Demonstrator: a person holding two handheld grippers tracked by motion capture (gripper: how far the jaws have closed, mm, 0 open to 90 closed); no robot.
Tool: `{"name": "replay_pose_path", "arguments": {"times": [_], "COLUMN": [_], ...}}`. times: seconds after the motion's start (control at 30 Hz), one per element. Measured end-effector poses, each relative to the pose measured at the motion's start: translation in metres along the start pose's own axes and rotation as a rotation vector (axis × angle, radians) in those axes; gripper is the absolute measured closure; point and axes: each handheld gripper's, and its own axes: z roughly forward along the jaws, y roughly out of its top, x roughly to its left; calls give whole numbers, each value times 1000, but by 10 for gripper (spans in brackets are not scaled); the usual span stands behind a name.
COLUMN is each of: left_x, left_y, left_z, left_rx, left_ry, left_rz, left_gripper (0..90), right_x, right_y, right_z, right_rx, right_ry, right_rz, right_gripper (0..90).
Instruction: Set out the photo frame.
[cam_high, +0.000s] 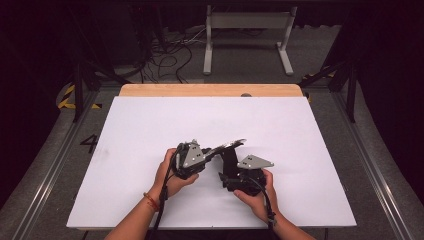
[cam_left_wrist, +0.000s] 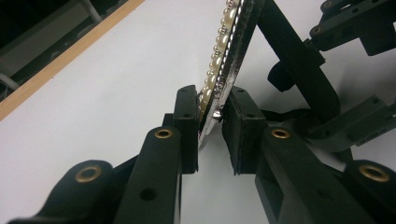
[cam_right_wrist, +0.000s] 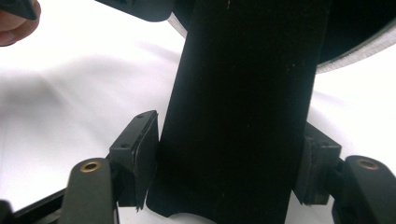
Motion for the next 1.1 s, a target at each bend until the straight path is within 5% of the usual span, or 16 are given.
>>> {"name": "replay_pose_path", "arguments": {"times": [0.47,1.1], "left_x": [-3,-24], "left_y": [4,13], "left_z": [2,2], "left_rx": [15,69], "left_ry": [-16,23], "left_rz": [33,67], "left_gripper": [753,755], "right_x": [-9,-28], "right_y": [-4,-3], "right_z": [-8,-17], "right_rx": [9,75], "right_ry": [23,72], "right_rz": [3,-46], "right_gripper": [346,336]}}
